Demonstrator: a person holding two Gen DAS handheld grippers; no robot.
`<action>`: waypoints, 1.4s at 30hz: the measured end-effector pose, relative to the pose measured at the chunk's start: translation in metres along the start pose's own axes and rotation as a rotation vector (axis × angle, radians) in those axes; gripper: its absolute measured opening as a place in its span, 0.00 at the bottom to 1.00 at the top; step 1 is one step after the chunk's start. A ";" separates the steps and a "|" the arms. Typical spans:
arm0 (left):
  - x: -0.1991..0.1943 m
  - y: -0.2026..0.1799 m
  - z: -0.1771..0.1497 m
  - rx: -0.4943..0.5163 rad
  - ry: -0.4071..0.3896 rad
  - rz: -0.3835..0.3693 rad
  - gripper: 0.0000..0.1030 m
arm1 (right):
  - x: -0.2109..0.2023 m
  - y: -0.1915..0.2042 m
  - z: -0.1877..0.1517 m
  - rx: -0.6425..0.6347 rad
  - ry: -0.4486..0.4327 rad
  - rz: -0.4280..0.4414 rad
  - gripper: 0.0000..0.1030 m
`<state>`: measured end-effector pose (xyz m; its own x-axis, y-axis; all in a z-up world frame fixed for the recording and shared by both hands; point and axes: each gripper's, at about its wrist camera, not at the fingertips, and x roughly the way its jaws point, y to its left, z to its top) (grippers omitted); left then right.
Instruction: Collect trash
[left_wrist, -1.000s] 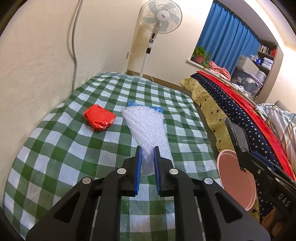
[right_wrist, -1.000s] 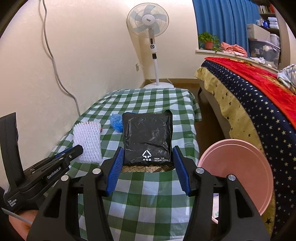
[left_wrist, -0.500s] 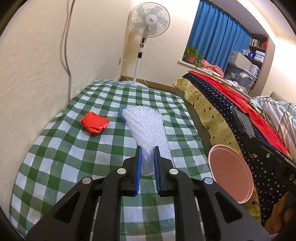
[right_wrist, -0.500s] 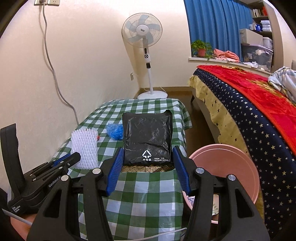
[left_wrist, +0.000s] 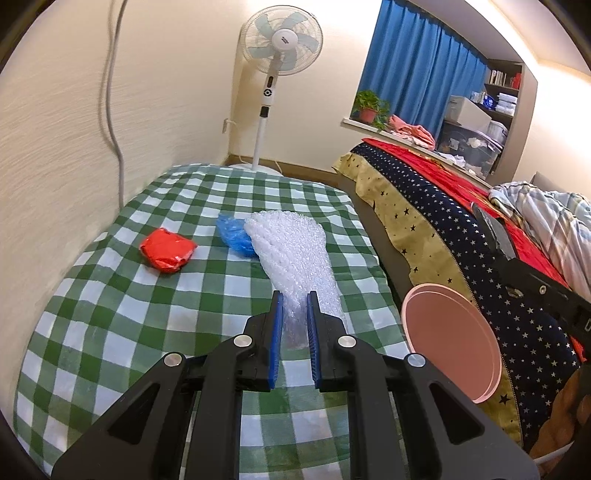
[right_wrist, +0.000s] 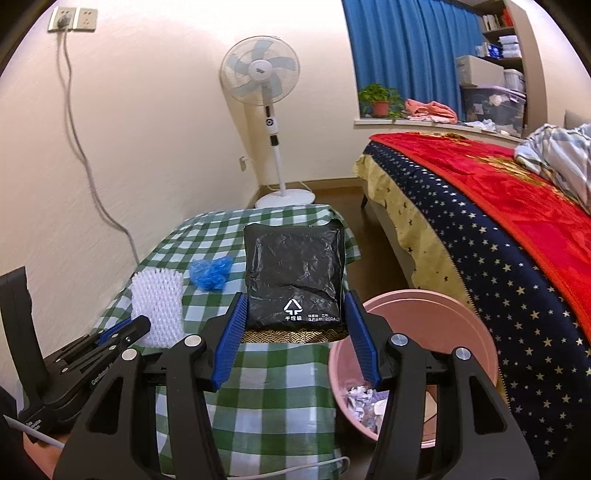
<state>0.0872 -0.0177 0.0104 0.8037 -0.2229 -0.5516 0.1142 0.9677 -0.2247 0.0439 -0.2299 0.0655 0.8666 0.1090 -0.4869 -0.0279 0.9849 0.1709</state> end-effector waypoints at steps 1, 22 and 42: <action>0.001 -0.003 0.000 0.004 -0.001 -0.004 0.13 | 0.000 -0.003 0.001 0.005 -0.002 -0.006 0.53; 0.036 -0.094 -0.008 0.141 0.005 -0.185 0.13 | -0.017 -0.088 0.011 0.129 -0.022 -0.202 0.53; 0.082 -0.136 -0.032 0.204 0.088 -0.273 0.12 | -0.010 -0.123 -0.008 0.181 0.001 -0.338 0.53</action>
<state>0.1187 -0.1711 -0.0300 0.6750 -0.4776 -0.5624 0.4398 0.8725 -0.2131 0.0347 -0.3513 0.0428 0.8115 -0.2175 -0.5424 0.3479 0.9255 0.1495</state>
